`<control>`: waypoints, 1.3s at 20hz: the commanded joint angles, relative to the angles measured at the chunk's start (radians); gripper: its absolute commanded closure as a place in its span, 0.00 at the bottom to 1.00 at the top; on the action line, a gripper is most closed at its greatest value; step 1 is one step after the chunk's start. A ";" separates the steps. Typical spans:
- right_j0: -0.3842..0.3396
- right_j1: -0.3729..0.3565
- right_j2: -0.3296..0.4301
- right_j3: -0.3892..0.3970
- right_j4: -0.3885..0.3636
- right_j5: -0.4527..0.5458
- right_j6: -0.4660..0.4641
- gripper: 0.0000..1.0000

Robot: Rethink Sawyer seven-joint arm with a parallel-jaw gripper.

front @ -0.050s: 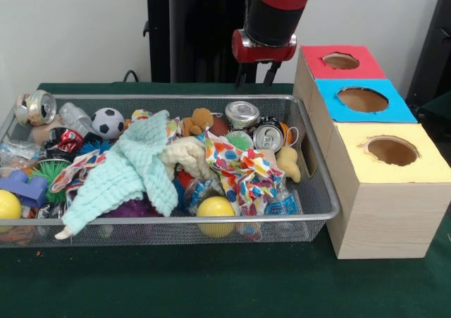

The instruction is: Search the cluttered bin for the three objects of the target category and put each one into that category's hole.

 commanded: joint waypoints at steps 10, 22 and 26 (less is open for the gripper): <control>-0.019 -0.036 0.092 -0.064 0.025 -0.140 0.124 0.00; 0.011 0.188 0.054 -0.159 0.004 -0.365 0.146 0.00; 0.020 0.283 0.047 -0.253 0.015 -0.332 0.117 0.00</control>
